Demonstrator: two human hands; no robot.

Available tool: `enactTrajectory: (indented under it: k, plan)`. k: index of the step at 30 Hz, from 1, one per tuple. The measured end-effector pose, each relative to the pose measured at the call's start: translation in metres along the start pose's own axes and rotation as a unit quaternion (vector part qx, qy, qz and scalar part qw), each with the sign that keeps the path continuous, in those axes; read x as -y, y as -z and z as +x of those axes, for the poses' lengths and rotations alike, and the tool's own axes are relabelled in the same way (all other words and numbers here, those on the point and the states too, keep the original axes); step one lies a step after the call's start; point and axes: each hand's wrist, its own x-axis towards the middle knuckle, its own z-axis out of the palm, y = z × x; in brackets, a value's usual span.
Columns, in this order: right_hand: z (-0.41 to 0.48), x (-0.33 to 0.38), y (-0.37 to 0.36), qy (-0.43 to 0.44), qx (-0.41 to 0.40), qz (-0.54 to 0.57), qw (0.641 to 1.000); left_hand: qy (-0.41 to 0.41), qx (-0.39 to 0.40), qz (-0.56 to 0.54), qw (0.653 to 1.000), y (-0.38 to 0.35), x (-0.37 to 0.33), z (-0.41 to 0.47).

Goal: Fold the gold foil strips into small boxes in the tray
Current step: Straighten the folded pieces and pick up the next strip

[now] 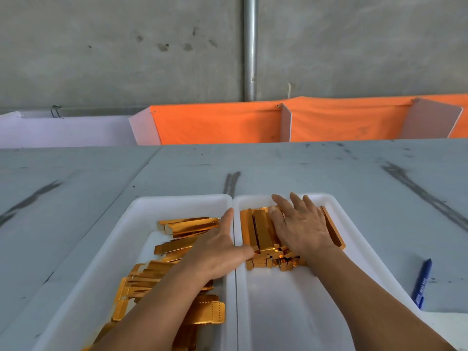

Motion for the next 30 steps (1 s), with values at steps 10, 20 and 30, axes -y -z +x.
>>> enactTrajectory:
  k: [10, 20, 30]
  plan:
    - [-0.014, 0.000, -0.003, 0.002, 0.025, -0.007, 1.000, 0.005, -0.005, -0.017, 1.000, -0.005, -0.019, -0.022]
    - [-0.051, -0.007, 0.005, 0.003, 0.033, -0.017, 0.999, 0.006, -0.010, -0.010, 1.000, -0.023, -0.020, -0.046]
    - [-0.062, -0.011, 0.014, 0.010, -0.018, 0.014, 1.000, 0.025, 0.054, 0.062, 0.996, 0.045, 0.007, -0.065]
